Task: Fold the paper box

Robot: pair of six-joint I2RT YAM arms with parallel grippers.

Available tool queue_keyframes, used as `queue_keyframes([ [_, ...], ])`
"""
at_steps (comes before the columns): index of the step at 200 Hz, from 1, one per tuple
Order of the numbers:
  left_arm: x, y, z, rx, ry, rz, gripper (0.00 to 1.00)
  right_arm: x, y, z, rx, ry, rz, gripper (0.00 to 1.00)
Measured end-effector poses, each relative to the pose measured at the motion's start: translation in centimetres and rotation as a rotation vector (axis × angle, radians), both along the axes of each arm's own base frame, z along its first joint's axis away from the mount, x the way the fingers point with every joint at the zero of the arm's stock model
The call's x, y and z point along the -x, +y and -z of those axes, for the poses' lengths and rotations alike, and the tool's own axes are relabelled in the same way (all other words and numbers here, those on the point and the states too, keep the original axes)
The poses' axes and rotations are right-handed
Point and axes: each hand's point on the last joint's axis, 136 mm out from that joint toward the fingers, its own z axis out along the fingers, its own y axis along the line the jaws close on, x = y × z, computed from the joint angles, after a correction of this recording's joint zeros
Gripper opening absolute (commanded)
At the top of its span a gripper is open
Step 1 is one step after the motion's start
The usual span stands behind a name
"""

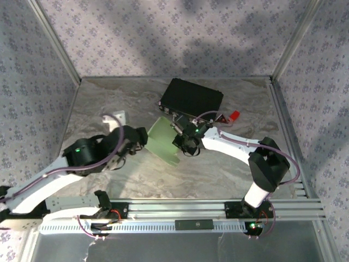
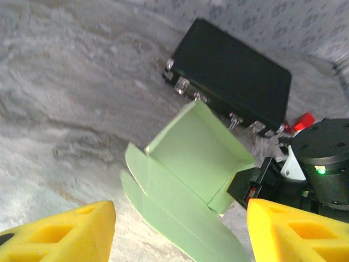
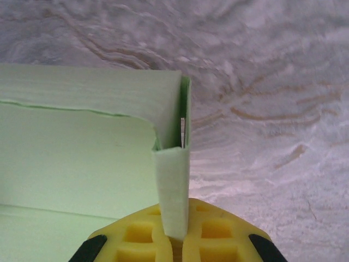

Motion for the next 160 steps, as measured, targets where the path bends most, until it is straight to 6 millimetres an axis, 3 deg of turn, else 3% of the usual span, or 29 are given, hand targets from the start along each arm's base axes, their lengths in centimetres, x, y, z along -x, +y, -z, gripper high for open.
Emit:
queue_keyframes([
  [46,-0.6,-3.0,5.3,-0.073,0.143,-0.085,0.72,1.3,0.3,1.5,-0.007,0.155,0.173,0.00],
  [110,-1.1,-3.4,6.5,-0.055,0.170,-0.149,0.49,2.9,0.0,2.3,-0.011,0.256,0.274,0.00],
  [160,-1.7,-3.1,8.7,-0.085,0.198,-0.185,0.48,3.1,0.4,2.3,-0.033,0.278,0.286,0.00],
])
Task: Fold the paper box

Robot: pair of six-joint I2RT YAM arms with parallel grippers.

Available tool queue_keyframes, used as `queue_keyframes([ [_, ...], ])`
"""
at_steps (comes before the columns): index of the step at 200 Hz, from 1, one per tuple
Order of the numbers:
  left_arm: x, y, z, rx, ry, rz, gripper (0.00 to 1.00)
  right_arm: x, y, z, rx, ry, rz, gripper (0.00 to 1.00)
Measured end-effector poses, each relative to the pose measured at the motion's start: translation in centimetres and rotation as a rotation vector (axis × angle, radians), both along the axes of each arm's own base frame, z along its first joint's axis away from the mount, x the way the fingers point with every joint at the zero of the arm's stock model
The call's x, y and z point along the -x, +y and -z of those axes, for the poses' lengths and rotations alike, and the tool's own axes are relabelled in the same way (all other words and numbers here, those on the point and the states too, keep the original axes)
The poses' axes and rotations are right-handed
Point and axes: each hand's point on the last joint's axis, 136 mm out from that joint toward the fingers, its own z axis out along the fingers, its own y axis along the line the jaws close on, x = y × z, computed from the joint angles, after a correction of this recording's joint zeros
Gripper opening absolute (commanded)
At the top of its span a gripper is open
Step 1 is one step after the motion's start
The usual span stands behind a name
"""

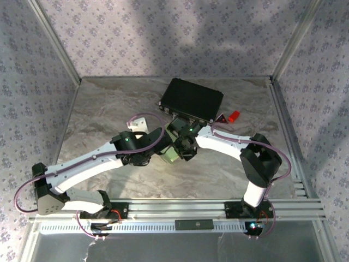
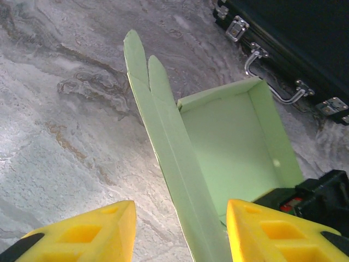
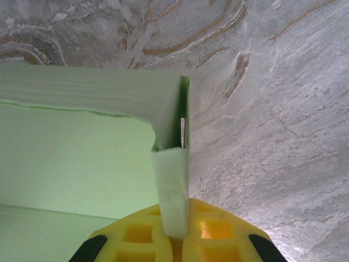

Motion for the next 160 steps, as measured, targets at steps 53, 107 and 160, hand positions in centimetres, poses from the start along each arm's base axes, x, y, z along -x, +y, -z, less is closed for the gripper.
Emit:
queue_keyframes([
  [53,-0.8,-0.8,1.3,-0.007,0.016,-0.008,0.26,0.3,0.0,0.5,-0.010,0.016,0.009,0.00],
  [107,-1.1,-1.0,1.7,-0.025,0.016,-0.008,0.00,0.9,0.3,1.3,-0.038,0.043,0.008,0.11],
  [160,-1.1,-0.6,1.4,-0.104,0.019,0.046,0.00,1.3,0.5,1.4,-0.050,0.045,-0.007,0.73],
])
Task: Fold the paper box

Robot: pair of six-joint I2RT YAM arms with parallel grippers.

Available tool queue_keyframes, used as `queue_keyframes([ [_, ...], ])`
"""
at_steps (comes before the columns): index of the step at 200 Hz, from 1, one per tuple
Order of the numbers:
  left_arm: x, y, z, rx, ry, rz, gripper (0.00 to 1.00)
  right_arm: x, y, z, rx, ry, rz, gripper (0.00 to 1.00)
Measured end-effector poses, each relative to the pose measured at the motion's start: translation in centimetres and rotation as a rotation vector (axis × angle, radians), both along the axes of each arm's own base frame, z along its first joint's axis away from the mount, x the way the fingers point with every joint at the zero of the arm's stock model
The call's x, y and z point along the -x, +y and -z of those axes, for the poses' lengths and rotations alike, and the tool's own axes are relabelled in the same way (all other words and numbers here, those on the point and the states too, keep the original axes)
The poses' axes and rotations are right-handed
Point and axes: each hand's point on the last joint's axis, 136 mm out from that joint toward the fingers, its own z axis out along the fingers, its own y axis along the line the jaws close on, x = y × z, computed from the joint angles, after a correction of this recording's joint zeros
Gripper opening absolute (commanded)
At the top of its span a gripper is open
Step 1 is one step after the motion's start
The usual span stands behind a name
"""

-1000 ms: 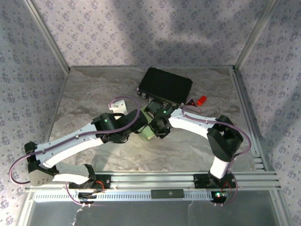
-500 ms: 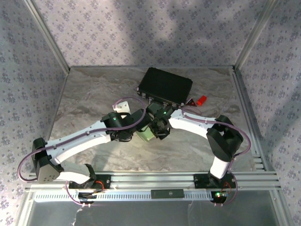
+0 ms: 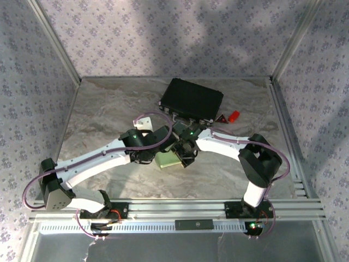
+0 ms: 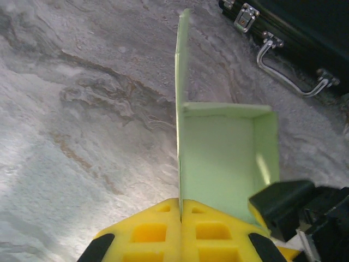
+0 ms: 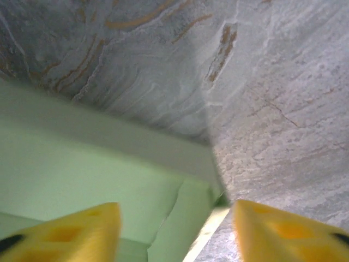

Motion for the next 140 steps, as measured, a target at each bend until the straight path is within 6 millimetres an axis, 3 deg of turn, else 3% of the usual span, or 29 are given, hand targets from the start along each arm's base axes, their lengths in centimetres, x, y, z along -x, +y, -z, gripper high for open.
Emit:
queue_keyframes([
  [31,-0.4,-0.2,-0.7,-0.065,0.009,0.040,0.00,0.1,0.1,-2.0,-0.037,-0.049,-0.019,0.78],
  [67,-0.8,-0.1,-1.2,-0.146,0.016,0.120,0.00,-0.5,-0.5,-6.6,-0.095,-0.183,-0.017,0.79],
  [101,-1.4,-0.6,-1.6,-0.205,0.015,0.274,0.00,-2.2,-4.0,-11.4,-0.105,-0.413,-0.021,0.75],
  [126,-1.5,-0.6,-2.2,-0.219,0.017,0.418,0.00,-4.5,-7.3,-12.5,-0.052,-0.601,-0.099,0.74],
  [140,-1.3,-0.6,-2.7,-0.221,0.013,0.511,0.00,-6.0,-8.3,-12.4,-0.021,-0.695,-0.211,0.66],
])
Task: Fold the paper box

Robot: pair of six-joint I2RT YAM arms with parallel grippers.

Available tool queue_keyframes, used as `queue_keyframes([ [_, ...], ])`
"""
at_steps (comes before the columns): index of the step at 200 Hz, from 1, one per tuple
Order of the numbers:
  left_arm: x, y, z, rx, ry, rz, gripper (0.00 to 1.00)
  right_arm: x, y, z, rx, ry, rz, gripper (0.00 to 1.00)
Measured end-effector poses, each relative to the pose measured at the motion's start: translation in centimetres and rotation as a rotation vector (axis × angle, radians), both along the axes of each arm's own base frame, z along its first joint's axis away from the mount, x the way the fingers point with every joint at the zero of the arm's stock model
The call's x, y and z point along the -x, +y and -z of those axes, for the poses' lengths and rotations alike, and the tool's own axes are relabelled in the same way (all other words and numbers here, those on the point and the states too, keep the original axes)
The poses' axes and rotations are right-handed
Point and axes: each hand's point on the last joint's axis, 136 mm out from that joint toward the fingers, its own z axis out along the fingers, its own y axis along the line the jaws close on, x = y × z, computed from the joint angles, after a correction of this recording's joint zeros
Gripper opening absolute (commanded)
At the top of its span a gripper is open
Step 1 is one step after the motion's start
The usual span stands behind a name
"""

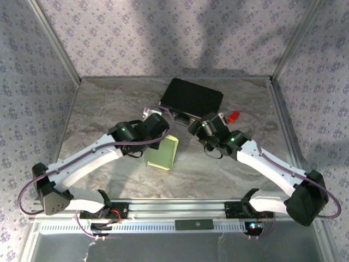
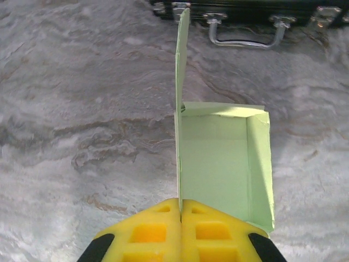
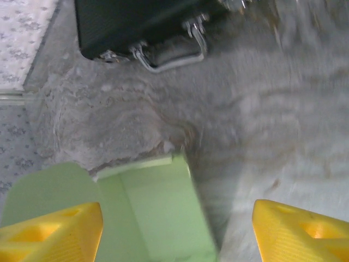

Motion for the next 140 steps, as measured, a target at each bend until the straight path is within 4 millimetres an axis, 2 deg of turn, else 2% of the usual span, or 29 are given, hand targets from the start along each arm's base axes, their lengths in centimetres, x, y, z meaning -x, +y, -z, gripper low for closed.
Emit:
queue_keyframes([
  [26,0.9,0.0,-1.3,0.016,-0.005,0.181,0.00,-1.2,-0.1,0.6,0.128,-0.122,-0.241,0.60],
  [47,1.4,0.1,-2.2,0.021,-0.015,0.302,0.00,-0.6,1.2,0.4,0.224,-0.224,-0.455,0.60],
  [61,1.4,-0.1,-2.1,0.017,-0.005,0.360,0.00,-0.2,1.7,0.3,0.268,-0.272,-0.551,0.59],
  [82,1.1,-0.6,-0.5,-0.018,0.045,0.429,0.00,0.1,2.0,0.3,0.318,-0.321,-0.636,0.58],
  [123,0.0,-1.9,4.4,-0.119,0.208,0.552,0.00,0.2,2.0,0.4,0.360,-0.353,-0.699,0.59],
  [140,-0.8,-2.2,4.9,-0.118,0.246,0.578,0.00,0.4,1.8,0.4,0.361,-0.346,-0.720,0.64],
])
